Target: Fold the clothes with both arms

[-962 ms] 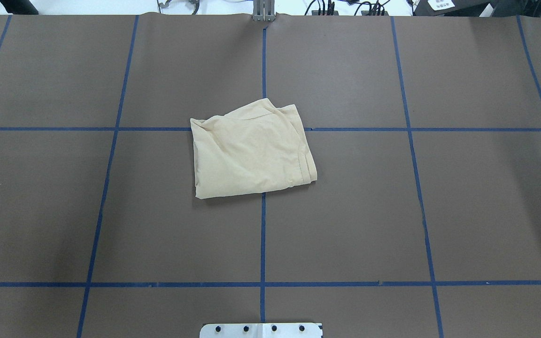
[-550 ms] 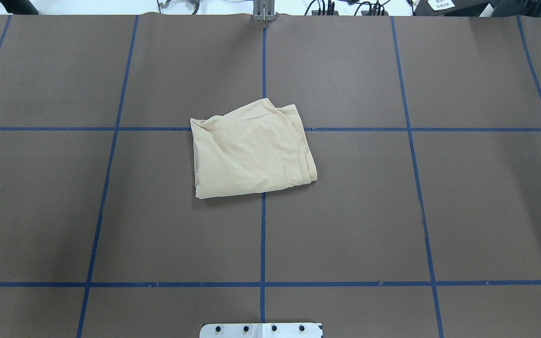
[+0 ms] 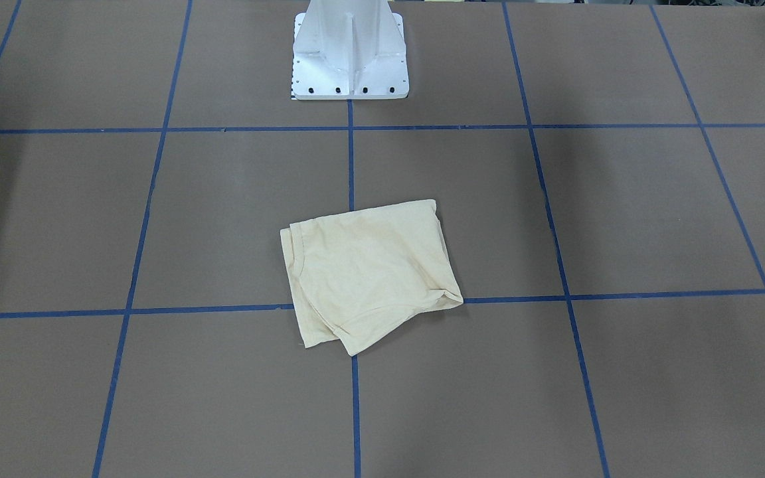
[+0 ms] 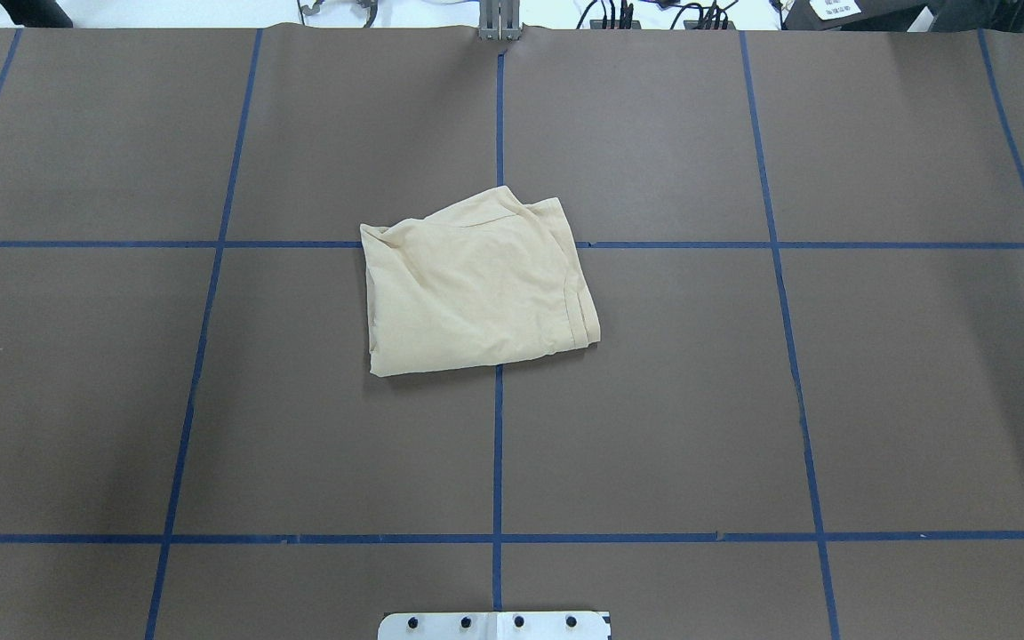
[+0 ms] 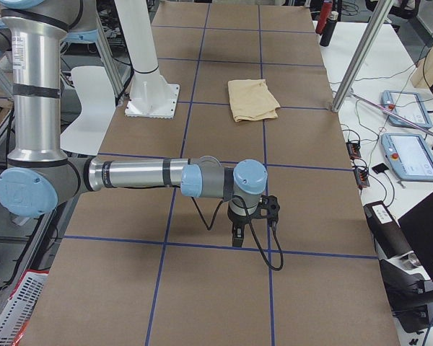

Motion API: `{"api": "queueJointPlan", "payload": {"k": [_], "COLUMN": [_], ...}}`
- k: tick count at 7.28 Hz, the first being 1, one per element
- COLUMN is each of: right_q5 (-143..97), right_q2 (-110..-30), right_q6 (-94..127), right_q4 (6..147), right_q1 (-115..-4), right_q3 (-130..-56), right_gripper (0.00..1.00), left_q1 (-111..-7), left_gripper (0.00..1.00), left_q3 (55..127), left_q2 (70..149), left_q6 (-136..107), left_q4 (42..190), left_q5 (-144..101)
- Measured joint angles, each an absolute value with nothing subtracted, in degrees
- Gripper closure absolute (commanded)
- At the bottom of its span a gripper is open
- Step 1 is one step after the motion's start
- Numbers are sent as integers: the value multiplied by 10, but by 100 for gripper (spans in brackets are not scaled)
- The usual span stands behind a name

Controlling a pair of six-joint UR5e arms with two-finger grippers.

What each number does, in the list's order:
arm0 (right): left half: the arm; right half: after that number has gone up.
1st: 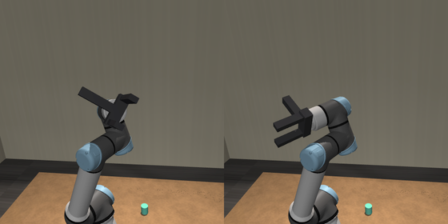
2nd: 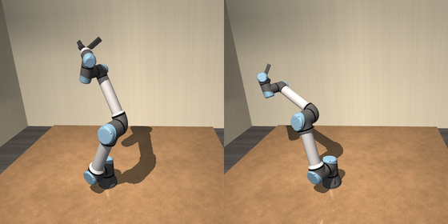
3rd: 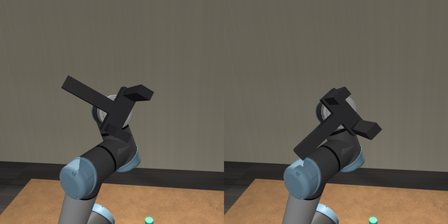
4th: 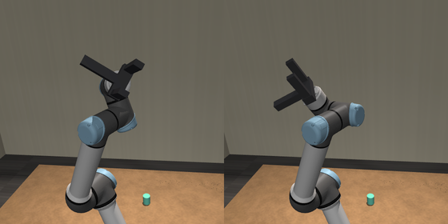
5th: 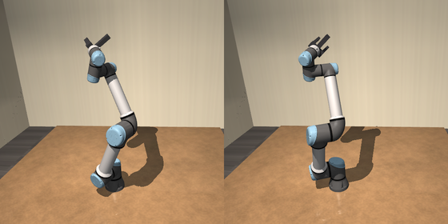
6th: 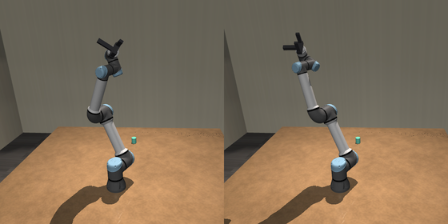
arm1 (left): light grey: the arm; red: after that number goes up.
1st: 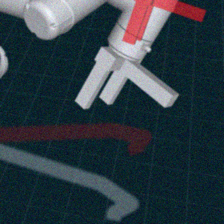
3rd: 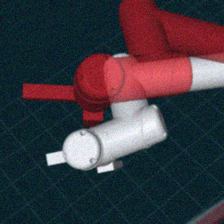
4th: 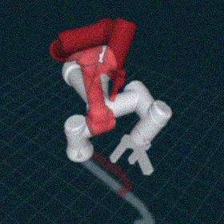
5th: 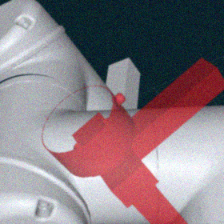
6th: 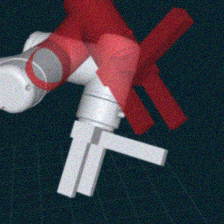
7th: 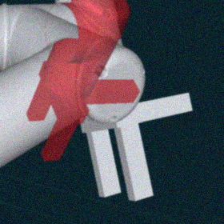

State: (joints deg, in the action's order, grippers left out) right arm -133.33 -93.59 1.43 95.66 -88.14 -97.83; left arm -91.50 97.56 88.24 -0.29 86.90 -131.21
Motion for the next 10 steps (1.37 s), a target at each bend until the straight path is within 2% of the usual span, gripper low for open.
{"api": "queueJointPlan", "payload": {"k": [6, 10], "right_q5": [-1332, -1332], "right_q2": [-928, -927], "right_q6": [12, 12], "right_q4": [956, 956], "right_q1": [-881, -881], "right_q3": [-959, -954], "right_gripper": [0, 0], "left_q1": [-915, -915], "left_gripper": [1, 1], "left_q3": [975, 937], "left_q2": [882, 877], "left_q6": [4, 3], "left_q4": [870, 902], "left_q5": [-1314, -1313]}}
